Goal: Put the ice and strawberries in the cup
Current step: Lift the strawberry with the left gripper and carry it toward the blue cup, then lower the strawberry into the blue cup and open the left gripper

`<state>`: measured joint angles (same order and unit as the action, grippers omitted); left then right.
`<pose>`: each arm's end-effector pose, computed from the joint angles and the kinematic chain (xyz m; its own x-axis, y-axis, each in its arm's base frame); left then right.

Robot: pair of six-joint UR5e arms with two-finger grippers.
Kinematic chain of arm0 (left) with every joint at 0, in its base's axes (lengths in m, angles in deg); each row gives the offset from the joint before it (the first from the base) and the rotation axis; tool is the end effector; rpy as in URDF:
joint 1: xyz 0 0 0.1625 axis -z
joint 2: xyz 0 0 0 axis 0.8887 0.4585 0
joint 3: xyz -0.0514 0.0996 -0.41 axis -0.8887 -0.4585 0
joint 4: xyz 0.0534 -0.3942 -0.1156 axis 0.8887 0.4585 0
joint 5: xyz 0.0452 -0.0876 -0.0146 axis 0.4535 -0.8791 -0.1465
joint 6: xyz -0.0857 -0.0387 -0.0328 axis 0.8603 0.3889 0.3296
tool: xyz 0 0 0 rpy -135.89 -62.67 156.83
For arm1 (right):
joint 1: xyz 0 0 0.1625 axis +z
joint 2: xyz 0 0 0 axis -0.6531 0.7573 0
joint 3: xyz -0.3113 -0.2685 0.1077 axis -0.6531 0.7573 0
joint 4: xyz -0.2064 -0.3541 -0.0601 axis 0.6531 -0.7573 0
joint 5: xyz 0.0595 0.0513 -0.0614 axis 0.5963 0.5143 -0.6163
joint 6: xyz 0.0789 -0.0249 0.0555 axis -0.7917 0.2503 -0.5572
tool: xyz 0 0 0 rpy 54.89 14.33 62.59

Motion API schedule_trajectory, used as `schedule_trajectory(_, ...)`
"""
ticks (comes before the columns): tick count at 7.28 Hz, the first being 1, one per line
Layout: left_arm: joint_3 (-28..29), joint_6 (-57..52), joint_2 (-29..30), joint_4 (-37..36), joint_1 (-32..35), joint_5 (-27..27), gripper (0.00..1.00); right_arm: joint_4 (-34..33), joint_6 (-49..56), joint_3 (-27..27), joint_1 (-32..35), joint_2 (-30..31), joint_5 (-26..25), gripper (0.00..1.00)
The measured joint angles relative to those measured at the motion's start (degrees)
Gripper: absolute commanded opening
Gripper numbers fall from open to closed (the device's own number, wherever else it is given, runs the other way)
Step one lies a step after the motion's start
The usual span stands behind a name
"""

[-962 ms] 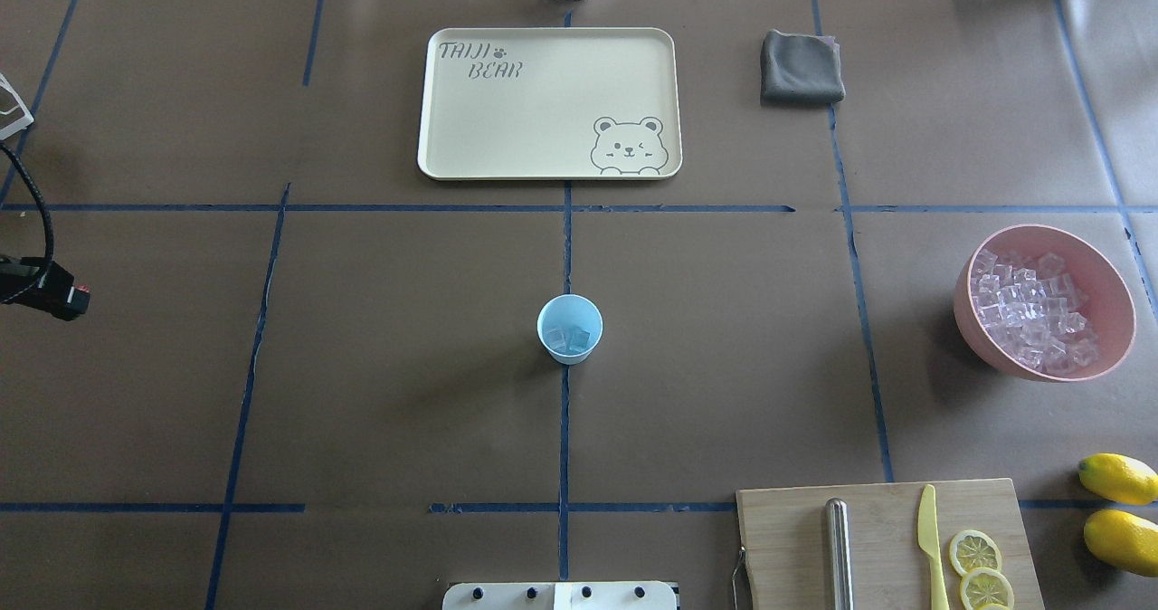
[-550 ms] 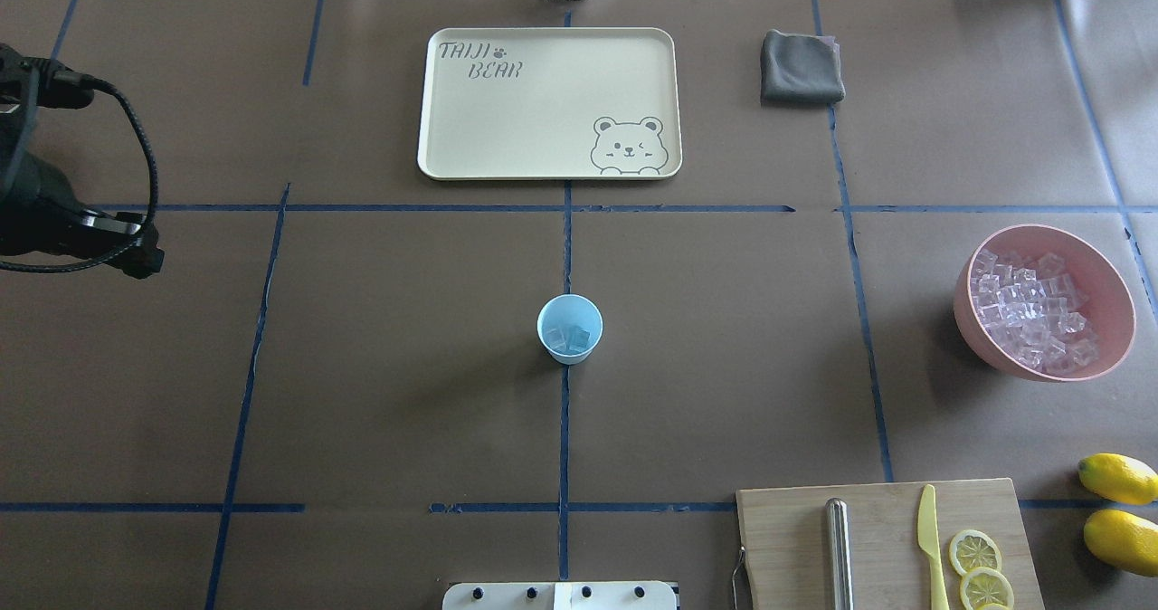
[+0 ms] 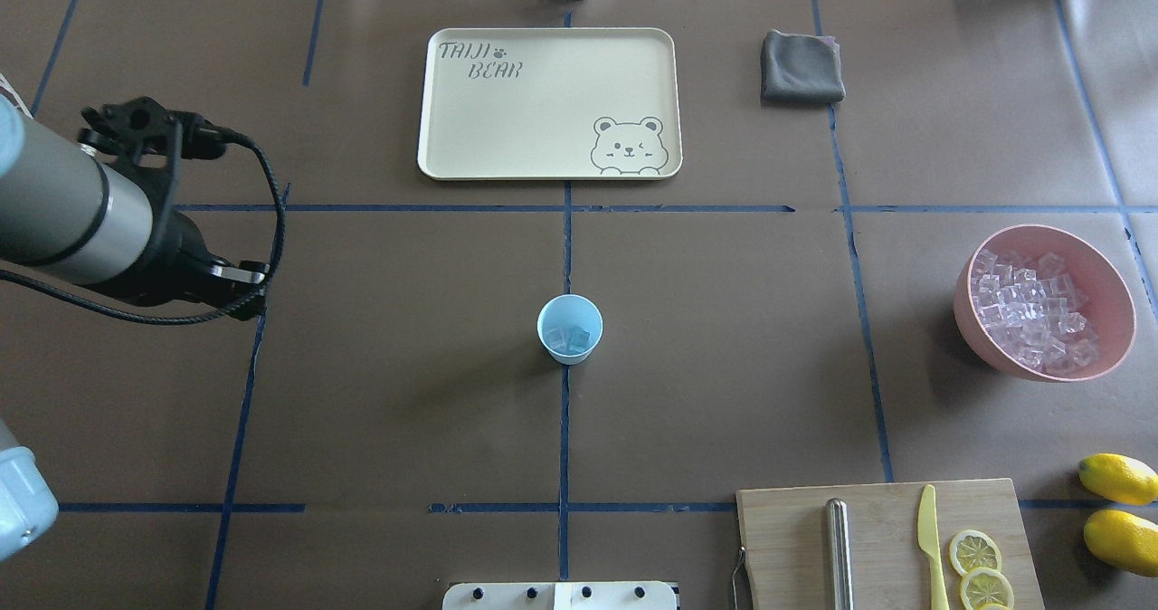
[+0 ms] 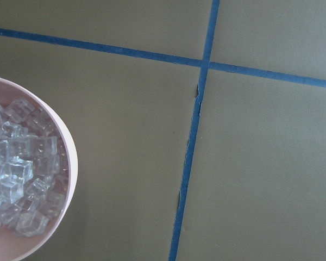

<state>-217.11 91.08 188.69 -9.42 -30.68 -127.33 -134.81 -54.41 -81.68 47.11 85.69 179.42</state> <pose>0.3598 -0.3462 0.1986 0.6820 0.0940 -0.7253 0.0059 0.9910 0.1339 0.0483 -0.4199 0.6133 0.7069 -0.1515 0.6909 0.0990 0.9884 0.1153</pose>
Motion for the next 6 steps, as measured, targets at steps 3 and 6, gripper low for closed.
schedule_trajectory(3,7.68,6.08,7.81,0.02,-4.10,4.79,0.00,0.00,0.00,-0.10,0.00,0.00,0.00,1.00)
schedule_trajectory(6,16.06,8.95,15.01,0.13,-4.94,6.85,0.00,0.00,0.00,-0.12,0.00,-0.02,0.00,1.00)
